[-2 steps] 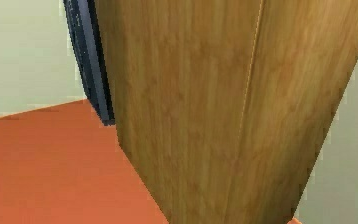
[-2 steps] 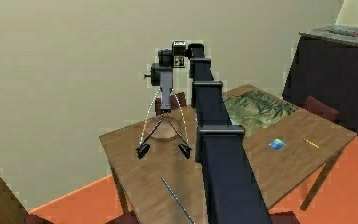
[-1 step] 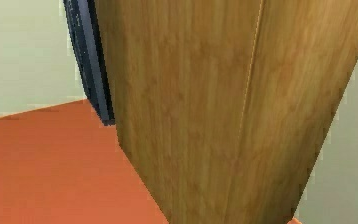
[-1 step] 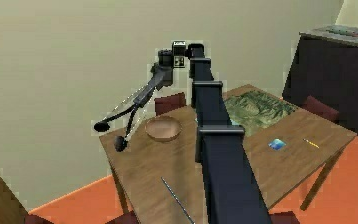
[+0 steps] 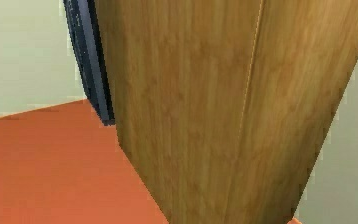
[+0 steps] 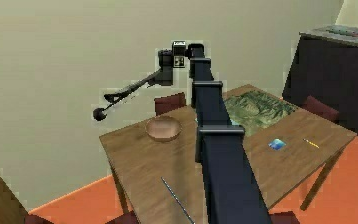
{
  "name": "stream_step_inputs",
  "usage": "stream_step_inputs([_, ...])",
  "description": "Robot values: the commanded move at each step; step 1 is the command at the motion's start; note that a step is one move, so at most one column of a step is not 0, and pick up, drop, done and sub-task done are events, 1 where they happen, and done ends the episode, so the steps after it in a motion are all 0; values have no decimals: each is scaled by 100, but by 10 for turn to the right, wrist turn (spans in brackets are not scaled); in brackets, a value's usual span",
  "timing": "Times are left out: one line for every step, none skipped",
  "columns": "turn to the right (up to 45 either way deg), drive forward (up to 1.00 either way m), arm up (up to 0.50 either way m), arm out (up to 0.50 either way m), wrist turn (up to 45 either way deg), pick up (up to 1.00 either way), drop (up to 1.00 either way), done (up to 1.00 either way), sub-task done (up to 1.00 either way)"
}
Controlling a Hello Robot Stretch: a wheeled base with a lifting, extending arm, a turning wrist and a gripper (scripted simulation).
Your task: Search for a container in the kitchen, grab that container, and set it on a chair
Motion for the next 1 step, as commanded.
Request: stream_step_inputs([0, 0, 0, 0, 450, 0, 0, 0, 0])
